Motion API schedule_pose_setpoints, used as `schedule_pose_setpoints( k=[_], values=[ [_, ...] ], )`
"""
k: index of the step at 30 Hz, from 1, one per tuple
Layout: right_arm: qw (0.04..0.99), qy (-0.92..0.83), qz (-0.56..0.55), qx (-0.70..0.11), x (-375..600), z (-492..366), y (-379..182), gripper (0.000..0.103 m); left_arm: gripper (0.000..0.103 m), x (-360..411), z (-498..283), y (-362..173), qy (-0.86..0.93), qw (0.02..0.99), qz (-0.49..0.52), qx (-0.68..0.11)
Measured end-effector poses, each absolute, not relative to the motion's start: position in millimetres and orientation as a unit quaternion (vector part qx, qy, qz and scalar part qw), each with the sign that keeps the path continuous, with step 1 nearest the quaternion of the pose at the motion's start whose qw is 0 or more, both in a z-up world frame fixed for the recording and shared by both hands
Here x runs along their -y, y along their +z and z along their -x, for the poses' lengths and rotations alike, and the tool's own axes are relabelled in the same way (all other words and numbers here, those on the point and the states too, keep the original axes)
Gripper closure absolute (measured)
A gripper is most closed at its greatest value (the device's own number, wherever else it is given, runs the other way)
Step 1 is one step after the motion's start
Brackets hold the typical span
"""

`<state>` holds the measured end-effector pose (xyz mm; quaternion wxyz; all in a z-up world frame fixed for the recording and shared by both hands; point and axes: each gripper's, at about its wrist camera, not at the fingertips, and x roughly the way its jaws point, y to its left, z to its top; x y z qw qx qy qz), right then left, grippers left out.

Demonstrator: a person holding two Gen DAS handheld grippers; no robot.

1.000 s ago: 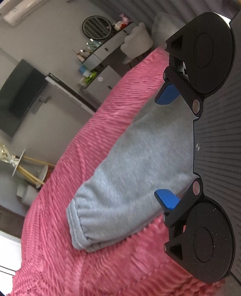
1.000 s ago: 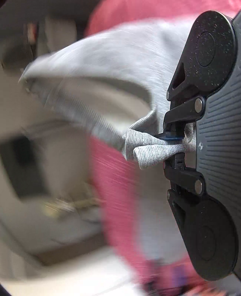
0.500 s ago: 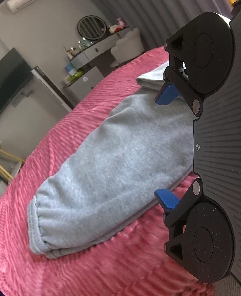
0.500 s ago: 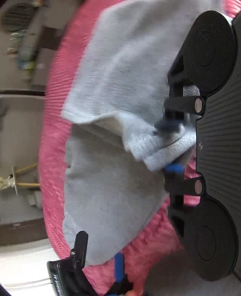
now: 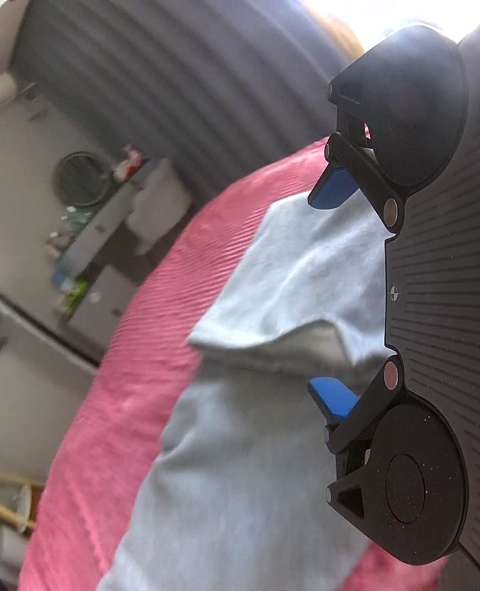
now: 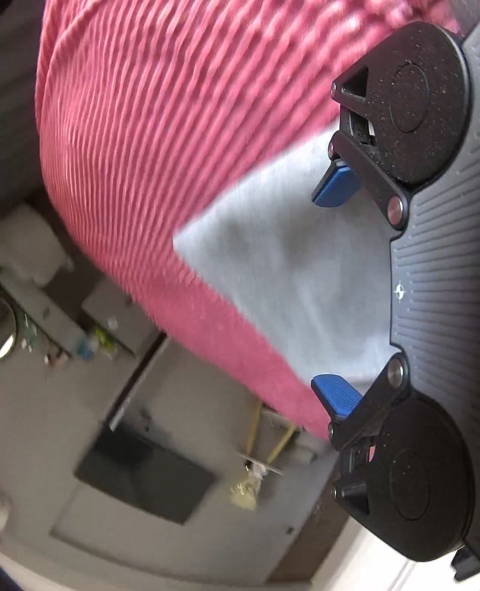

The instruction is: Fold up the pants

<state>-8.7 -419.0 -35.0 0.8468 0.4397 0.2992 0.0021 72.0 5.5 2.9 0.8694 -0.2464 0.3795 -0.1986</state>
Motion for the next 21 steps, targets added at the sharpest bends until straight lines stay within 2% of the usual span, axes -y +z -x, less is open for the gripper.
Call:
schedule_pose_setpoints(
  k=[2, 5, 6, 7, 9, 12, 14, 18, 19, 21],
  values=[
    [0.821, 0.01, -0.488, -0.297, 427, 8, -48, 0.006, 0.003, 6, -81, -13, -0.191, 0.868, 0.245, -0.388],
    [0.807, 0.032, -0.518, -0.28, 429, 5, -52, 0.006, 0.011, 12, -85, -36, -0.172, 0.865, 0.213, -0.42],
    [0.804, 0.048, -0.522, -0.28, 432, 8, -54, 0.006, 0.019, 13, -87, -43, -0.161, 0.864, 0.195, -0.436],
    [0.799, 0.074, -0.527, -0.28, 429, 7, -55, 0.006, 0.034, 12, -88, -49, -0.143, 0.862, 0.173, -0.455],
    [0.797, 0.088, -0.519, -0.297, 422, 3, -59, 0.006, 0.048, 7, -88, -52, -0.123, 0.867, 0.149, -0.46],
    [0.807, 0.024, -0.46, -0.371, 413, -14, -64, 0.006, 0.046, 5, -84, -47, -0.089, 0.883, 0.118, -0.446],
    [0.811, 0.019, -0.453, -0.369, 409, -19, -65, 0.006, 0.04, 3, -79, -43, -0.061, 0.891, 0.107, -0.437],
    [0.825, 0.021, -0.431, -0.364, 405, -22, -62, 0.006, 0.043, -1, -69, -29, 0.015, 0.917, 0.089, -0.388],
    [0.824, 0.022, -0.435, -0.362, 406, -23, -62, 0.006, 0.036, -8, -67, -24, 0.003, 0.923, 0.112, -0.368],
    [0.817, 0.021, -0.455, -0.354, 413, -11, -64, 0.006, 0.026, -16, -62, -19, -0.043, 0.925, 0.15, -0.347]
  ],
)
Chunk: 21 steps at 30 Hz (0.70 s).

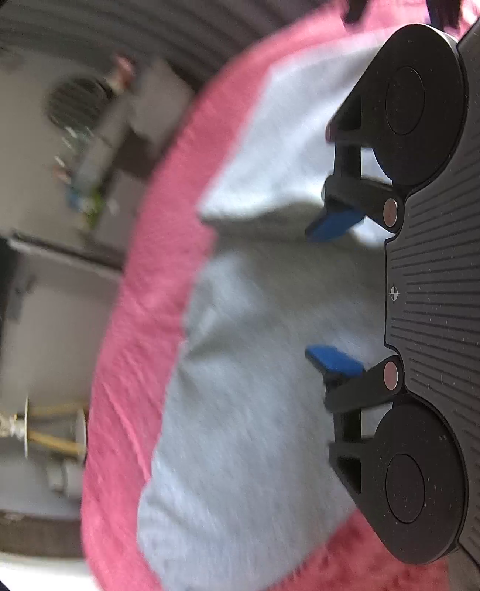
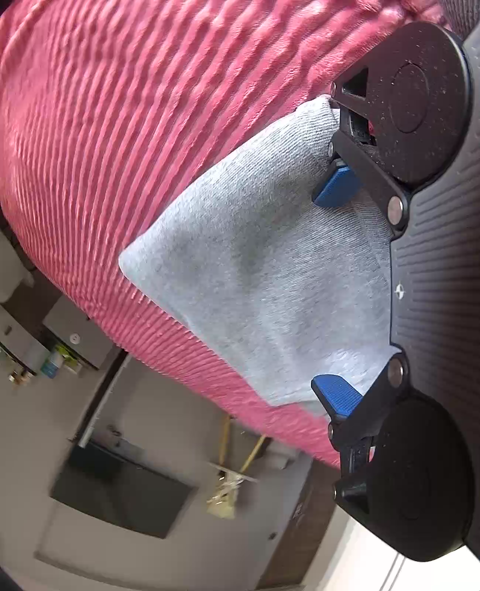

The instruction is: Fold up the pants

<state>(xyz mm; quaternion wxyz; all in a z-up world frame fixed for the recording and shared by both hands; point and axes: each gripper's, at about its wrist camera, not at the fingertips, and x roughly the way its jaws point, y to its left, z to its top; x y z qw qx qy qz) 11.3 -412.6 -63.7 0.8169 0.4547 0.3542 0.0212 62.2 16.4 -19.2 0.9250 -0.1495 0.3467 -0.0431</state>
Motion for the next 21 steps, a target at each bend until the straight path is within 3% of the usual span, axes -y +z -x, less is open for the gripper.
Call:
schedule_pose_setpoints(
  k=[6, 14, 16, 21],
  values=[
    [0.804, 0.023, -0.486, -0.342, 422, -3, -72, 0.006, 0.026, 8, -73, -6, -0.128, 0.925, 0.15, -0.325],
    [0.795, 0.022, -0.505, -0.334, 426, 2, -75, 0.006, 0.017, 26, -76, -5, -0.238, 0.915, 0.182, -0.269],
    [0.791, 0.019, -0.514, -0.331, 427, 0, -78, 0.005, 0.011, 26, -84, -8, -0.264, 0.902, 0.2, -0.277],
    [0.789, 0.01, -0.519, -0.328, 426, -1, -78, 0.005, 0.011, 31, -108, -36, -0.229, 0.889, 0.18, -0.353]
  ],
)
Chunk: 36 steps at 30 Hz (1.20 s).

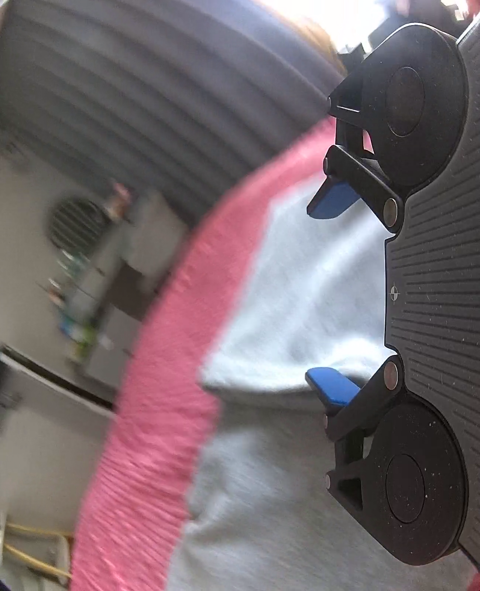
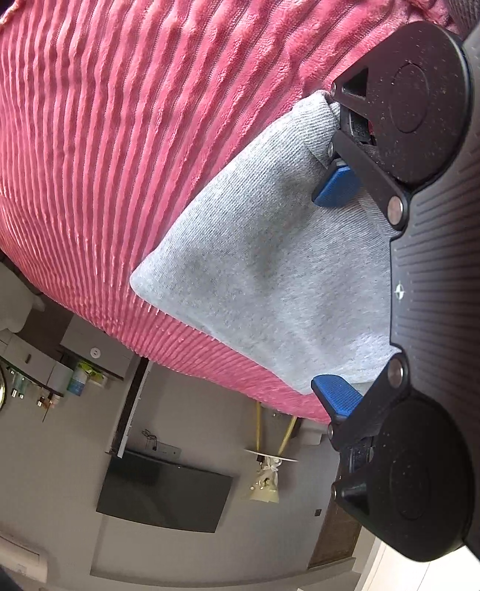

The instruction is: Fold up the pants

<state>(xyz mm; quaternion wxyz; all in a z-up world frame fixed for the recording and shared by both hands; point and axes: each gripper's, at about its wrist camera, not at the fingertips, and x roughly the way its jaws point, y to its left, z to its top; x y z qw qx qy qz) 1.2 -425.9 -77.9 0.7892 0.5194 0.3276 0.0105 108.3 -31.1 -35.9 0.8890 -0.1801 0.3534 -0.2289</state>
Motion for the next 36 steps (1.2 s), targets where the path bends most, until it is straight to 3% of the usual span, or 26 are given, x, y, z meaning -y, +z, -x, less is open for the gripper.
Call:
schedule_pose_setpoints(
  k=[2, 3, 4, 10, 17, 24, 36],
  values=[
    [0.795, 0.007, -0.509, -0.33, 422, -2, -76, 0.005, 0.014, 31, -122, -54, -0.161, 0.881, 0.157, -0.417],
    [0.797, 0.007, -0.504, -0.332, 421, -3, -75, 0.005, 0.023, 25, -124, -60, -0.135, 0.879, 0.156, -0.429],
    [0.801, 0.006, -0.496, -0.335, 419, -4, -74, 0.005, 0.026, 20, -125, -61, -0.129, 0.882, 0.162, -0.424],
    [0.834, 0.01, -0.425, -0.353, 403, -9, -65, 0.005, 0.016, -21, -107, -36, -0.031, 0.906, 0.211, -0.366],
    [0.858, 0.016, -0.355, -0.372, 388, -14, -58, 0.005, 0.011, -114, -79, -22, -0.008, 0.867, 0.382, -0.32],
    [0.853, 0.018, -0.373, -0.365, 394, -10, -61, 0.005, 0.009, -208, -70, -48, 0.053, 0.819, 0.49, -0.293],
    [0.859, 0.014, -0.357, -0.368, 390, -12, -61, 0.005, 0.008, -268, -59, -76, 0.04, 0.779, 0.578, -0.238]
  ],
)
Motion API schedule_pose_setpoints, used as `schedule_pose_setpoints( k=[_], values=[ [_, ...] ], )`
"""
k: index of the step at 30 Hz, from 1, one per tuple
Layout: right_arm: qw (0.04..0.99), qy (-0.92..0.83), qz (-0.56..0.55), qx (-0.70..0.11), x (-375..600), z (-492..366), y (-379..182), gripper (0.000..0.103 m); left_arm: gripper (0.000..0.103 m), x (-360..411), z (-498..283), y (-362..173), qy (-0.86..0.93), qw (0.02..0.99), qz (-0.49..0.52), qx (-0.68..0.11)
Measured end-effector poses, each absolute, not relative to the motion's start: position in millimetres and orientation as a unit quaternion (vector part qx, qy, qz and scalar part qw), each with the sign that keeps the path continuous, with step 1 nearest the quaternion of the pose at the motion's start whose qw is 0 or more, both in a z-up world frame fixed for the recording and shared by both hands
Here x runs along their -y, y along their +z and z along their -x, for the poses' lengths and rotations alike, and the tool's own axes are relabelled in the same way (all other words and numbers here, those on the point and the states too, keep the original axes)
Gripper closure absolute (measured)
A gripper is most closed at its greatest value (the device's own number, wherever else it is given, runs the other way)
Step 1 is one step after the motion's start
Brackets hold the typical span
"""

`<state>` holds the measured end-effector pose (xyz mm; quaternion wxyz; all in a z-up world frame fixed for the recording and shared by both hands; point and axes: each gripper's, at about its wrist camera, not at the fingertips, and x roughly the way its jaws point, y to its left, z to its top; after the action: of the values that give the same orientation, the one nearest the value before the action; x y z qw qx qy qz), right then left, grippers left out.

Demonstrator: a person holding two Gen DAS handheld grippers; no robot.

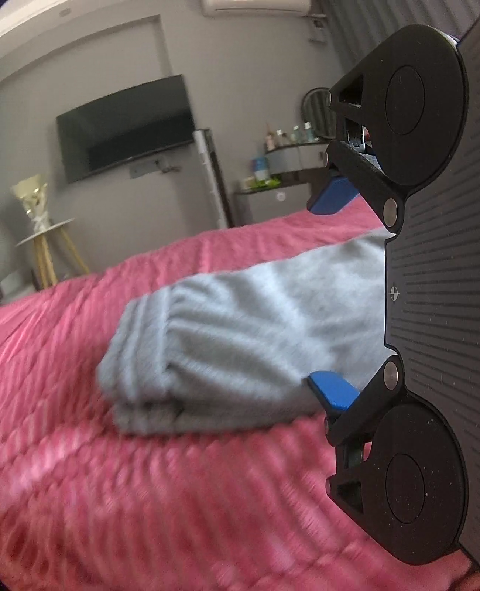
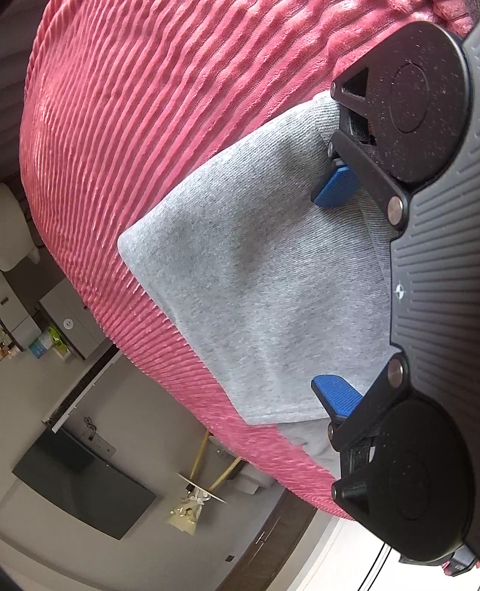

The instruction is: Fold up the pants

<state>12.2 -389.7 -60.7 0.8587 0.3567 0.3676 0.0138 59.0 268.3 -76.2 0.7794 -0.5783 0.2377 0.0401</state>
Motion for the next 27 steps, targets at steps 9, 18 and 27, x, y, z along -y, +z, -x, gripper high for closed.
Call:
schedule_pose_setpoints(
  k=[9, 18, 27],
  values=[
    [0.856, 0.005, -0.371, -0.36, 392, -14, -64, 0.005, 0.007, -304, -54, -98, 0.07, 0.76, 0.608, -0.22],
    [0.866, 0.001, -0.339, -0.367, 384, -18, -62, 0.005, 0.007, -304, -68, -91, 0.047, 0.789, 0.578, -0.205],
    [0.87, -0.002, -0.329, -0.368, 381, -19, -63, 0.005, 0.007, -302, -88, -96, 0.083, 0.801, 0.54, -0.245]
  ],
)
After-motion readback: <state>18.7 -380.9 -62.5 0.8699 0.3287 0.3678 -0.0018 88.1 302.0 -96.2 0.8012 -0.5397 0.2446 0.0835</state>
